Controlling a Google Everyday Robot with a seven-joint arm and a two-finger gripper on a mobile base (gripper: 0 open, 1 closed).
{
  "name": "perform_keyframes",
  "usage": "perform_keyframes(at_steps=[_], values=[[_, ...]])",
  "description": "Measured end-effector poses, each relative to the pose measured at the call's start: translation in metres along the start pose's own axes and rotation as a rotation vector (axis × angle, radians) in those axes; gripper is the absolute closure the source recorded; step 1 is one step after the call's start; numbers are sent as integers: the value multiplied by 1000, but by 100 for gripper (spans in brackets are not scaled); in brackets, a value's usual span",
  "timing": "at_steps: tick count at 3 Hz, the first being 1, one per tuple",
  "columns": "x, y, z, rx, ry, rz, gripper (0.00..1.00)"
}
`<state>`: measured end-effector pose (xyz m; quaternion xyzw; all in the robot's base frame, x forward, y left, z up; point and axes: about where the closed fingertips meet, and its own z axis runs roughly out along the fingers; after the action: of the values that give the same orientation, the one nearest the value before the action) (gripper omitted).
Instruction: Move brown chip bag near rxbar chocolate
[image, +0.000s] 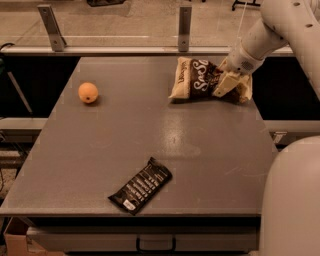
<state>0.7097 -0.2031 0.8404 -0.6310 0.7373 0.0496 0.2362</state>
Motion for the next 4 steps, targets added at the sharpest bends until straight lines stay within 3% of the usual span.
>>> perform_keyframes(at_steps=[1,2,3,4], values=[[0,0,-1,0,0,0,100],[-35,30,-40,-27,-62,-67,100],[-81,73,-115,-42,-145,-172,100],[-107,101,-144,-67,-186,-237,100]])
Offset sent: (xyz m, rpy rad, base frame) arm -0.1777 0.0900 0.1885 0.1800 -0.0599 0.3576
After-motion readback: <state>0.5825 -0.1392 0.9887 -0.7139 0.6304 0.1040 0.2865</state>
